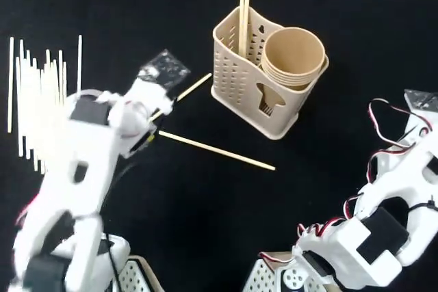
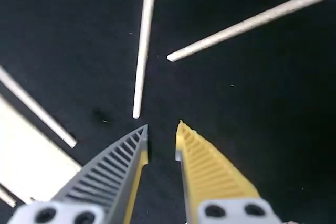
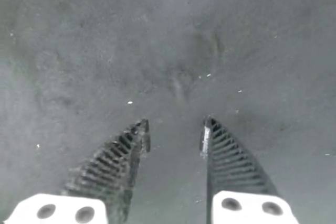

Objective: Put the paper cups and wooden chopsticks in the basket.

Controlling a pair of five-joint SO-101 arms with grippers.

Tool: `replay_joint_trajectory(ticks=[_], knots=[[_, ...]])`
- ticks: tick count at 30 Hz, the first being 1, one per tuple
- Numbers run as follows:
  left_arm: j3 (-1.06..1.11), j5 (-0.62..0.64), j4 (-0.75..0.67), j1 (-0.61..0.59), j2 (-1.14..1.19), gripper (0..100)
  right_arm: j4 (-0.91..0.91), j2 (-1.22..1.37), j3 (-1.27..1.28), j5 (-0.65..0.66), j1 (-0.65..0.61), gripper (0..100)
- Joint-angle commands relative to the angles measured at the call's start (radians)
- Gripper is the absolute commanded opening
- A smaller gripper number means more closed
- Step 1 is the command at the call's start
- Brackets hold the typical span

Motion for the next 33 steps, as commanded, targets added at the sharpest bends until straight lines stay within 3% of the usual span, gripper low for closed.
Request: replay_joint_trajectory(ticks=[1, 6, 17, 24, 28, 33], knots=[[-0.246, -0.038, -0.006, -0.053, 0.345, 10, -0.011, -0.022, 0.012, -0.011, 0.014, 17.0], [-0.503, -0.147, 0.077, -0.054, 0.674, 10, -0.058, -0.022, 0.039, -0.011, 0.015, 17.0], [-0.951, -0.149, 0.184, -0.087, 1.157, 10, -0.064, -0.022, 0.054, 0.011, 0.015, 17.0], [-1.044, -0.12, 0.184, -0.114, 1.277, 10, -0.061, -0.022, 0.054, 0.038, 0.018, 17.0], [-1.038, -0.104, 0.187, -0.12, 1.275, 3, -0.063, -0.022, 0.056, 0.038, 0.018, 17.0], [-1.069, -0.103, 0.292, -0.122, 1.263, 3, -0.063, -0.022, 0.058, 0.038, 0.018, 17.0]])
